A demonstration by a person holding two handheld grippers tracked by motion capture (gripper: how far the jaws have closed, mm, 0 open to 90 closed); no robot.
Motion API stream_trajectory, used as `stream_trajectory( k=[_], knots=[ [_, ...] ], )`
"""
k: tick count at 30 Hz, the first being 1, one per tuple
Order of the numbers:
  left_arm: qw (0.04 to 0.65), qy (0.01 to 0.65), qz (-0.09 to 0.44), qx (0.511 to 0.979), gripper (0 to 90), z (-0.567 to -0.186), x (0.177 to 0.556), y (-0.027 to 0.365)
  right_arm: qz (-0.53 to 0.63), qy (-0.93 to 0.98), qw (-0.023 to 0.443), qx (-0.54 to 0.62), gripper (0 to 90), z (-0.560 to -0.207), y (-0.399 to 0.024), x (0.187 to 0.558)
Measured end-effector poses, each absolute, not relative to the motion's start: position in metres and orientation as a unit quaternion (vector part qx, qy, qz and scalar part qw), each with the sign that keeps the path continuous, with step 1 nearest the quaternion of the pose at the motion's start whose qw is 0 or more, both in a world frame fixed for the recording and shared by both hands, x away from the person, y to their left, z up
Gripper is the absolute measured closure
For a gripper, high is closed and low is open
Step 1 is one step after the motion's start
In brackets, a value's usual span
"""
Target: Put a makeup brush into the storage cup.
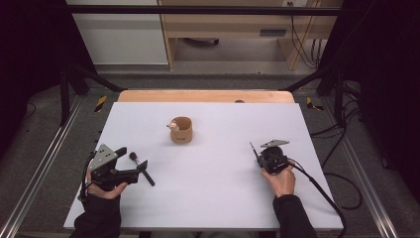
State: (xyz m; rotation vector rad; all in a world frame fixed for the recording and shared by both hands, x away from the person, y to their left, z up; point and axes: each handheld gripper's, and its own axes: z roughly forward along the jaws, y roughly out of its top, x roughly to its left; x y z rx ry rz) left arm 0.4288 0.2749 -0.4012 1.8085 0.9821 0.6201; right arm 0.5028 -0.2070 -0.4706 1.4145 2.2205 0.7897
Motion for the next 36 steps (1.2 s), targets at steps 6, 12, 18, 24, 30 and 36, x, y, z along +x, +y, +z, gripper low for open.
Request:
stream_trajectory(
  k=[6,12,18,24,30,36],
  knots=[
    [0.476,0.401,0.254,0.741,10.8,-0.401,0.429,0.275,0.286,0.795,0.196,0.499,85.0,-0.472,-0.209,0.504],
    [0.475,0.402,0.252,0.741,10.8,-0.402,0.429,0.274,0.286,0.791,0.206,0.500,72.0,-0.469,-0.210,0.503],
    [0.476,0.402,0.249,0.742,10.7,-0.402,0.430,0.275,0.294,0.794,0.192,0.497,59.6,-0.451,-0.213,0.504],
    [0.475,0.402,0.245,0.744,10.1,-0.402,0.431,0.275,0.256,0.818,0.165,0.489,56.7,-0.440,-0.206,0.515],
    [0.473,0.400,0.244,0.746,10.0,-0.403,0.431,0.274,0.200,0.840,0.142,0.485,59.2,-0.436,-0.200,0.527],
    [0.473,0.400,0.243,0.746,10.0,-0.403,0.431,0.274,0.169,0.851,0.123,0.481,65.4,-0.439,-0.197,0.534]
  ],
)
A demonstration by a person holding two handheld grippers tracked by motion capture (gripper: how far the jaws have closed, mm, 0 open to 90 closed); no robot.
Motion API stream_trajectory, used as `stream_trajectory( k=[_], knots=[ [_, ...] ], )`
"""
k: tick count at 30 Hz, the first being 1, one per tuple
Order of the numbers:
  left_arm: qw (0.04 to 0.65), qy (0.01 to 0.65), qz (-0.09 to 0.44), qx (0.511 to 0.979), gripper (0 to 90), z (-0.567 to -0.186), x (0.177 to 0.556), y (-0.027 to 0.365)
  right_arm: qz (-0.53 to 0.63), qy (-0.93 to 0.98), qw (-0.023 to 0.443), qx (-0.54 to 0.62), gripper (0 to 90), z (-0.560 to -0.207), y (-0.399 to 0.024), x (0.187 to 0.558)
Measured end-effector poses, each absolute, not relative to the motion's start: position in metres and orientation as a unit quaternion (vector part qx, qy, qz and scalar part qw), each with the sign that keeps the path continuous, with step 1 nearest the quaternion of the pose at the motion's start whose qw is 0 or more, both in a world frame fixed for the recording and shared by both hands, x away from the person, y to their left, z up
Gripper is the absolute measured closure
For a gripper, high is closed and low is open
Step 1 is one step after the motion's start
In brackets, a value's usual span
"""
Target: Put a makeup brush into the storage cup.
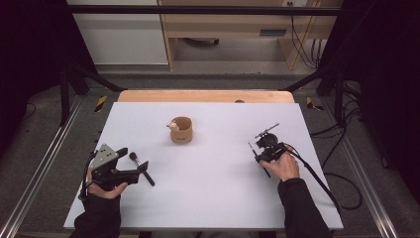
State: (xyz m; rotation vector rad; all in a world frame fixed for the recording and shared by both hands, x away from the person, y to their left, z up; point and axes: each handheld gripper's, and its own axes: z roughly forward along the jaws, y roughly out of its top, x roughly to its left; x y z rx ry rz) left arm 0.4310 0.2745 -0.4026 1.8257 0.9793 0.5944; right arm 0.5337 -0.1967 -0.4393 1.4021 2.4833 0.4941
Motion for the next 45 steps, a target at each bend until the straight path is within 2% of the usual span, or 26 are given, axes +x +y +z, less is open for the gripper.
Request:
stream_trajectory(
  k=[14,24,36,45],
  knots=[
    [0.470,0.399,0.242,0.749,10.2,-0.403,0.431,0.274,0.136,0.866,0.092,0.473,80.3,-0.449,-0.195,0.537],
    [0.469,0.398,0.243,0.750,10.3,-0.403,0.431,0.273,0.134,0.858,0.077,0.491,85.6,-0.449,-0.196,0.541],
    [0.469,0.398,0.243,0.750,10.4,-0.403,0.431,0.273,0.136,0.859,0.085,0.487,86.0,-0.448,-0.196,0.539],
    [0.471,0.398,0.241,0.749,10.5,-0.403,0.431,0.271,0.183,0.849,0.092,0.487,86.0,-0.429,-0.200,0.526]
  ],
)
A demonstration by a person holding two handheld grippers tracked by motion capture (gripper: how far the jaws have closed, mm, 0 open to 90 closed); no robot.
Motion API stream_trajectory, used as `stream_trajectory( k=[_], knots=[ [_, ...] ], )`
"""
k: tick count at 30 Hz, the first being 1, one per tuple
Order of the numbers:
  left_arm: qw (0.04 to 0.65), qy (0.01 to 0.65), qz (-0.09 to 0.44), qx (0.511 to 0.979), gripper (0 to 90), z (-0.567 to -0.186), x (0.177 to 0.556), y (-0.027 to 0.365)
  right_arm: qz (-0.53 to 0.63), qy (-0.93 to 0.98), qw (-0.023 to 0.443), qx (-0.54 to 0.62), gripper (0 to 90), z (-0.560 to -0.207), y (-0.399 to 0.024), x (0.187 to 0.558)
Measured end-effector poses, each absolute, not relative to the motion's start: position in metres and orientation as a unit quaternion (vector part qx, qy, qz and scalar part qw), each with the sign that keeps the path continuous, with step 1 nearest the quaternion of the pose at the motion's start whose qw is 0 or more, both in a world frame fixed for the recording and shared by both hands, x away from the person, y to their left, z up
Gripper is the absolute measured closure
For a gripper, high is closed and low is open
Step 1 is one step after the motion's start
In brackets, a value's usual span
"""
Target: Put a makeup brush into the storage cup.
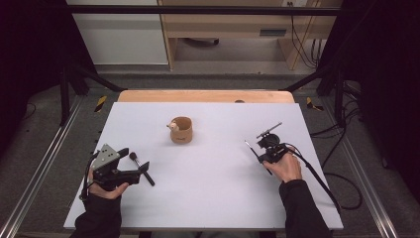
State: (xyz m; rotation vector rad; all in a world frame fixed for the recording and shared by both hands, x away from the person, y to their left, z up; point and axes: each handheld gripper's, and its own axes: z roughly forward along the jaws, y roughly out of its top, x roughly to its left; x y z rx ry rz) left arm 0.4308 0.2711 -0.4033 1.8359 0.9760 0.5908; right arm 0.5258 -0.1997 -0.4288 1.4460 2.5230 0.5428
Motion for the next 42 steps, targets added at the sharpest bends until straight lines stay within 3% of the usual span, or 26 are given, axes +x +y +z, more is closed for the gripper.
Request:
stream_trajectory(
  k=[21,42],
  knots=[
    [0.469,0.389,0.226,0.760,10.4,-0.407,0.430,0.250,0.370,0.823,0.100,0.419,86.0,-0.414,-0.188,0.474],
    [0.500,0.380,0.214,0.748,11.1,-0.398,0.426,0.224,0.461,0.799,0.113,0.371,85.9,-0.412,-0.184,0.459]
  ],
)
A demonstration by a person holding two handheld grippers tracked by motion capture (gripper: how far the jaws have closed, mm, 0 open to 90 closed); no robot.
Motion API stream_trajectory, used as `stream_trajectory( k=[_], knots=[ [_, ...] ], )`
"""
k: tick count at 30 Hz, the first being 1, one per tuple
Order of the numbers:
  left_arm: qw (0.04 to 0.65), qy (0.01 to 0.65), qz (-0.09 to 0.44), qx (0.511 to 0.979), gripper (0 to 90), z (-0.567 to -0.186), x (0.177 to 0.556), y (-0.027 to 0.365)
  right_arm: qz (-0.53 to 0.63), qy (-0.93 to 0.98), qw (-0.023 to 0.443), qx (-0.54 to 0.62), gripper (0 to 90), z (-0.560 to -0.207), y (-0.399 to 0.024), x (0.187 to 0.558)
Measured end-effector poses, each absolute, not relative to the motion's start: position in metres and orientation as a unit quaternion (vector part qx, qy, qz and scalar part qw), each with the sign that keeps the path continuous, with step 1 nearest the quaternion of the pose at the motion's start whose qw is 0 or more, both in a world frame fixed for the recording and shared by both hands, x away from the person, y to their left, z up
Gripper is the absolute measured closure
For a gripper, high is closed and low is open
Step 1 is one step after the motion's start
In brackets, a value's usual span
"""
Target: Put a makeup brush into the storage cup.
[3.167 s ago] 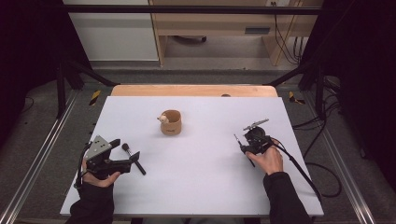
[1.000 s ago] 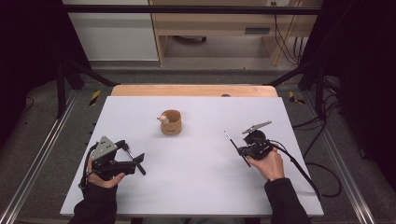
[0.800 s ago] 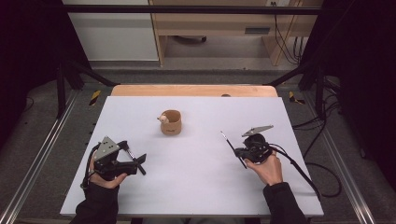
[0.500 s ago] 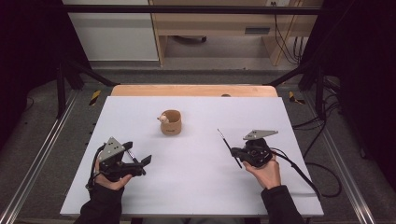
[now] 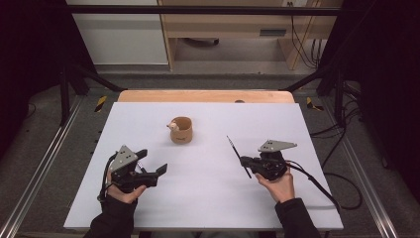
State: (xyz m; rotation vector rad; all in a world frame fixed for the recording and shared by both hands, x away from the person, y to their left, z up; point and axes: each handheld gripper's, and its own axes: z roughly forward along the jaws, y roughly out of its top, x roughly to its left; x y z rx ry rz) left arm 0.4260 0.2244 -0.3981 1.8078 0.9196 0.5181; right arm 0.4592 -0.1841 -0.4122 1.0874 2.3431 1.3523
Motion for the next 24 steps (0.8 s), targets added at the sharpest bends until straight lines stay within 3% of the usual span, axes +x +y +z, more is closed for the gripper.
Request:
stream_trajectory(
  k=[24],
  knots=[
    [0.537,0.358,0.201,0.737,12.3,-0.371,0.441,0.187,0.521,0.778,0.107,0.335,85.9,-0.405,-0.171,0.458]
  ],
)
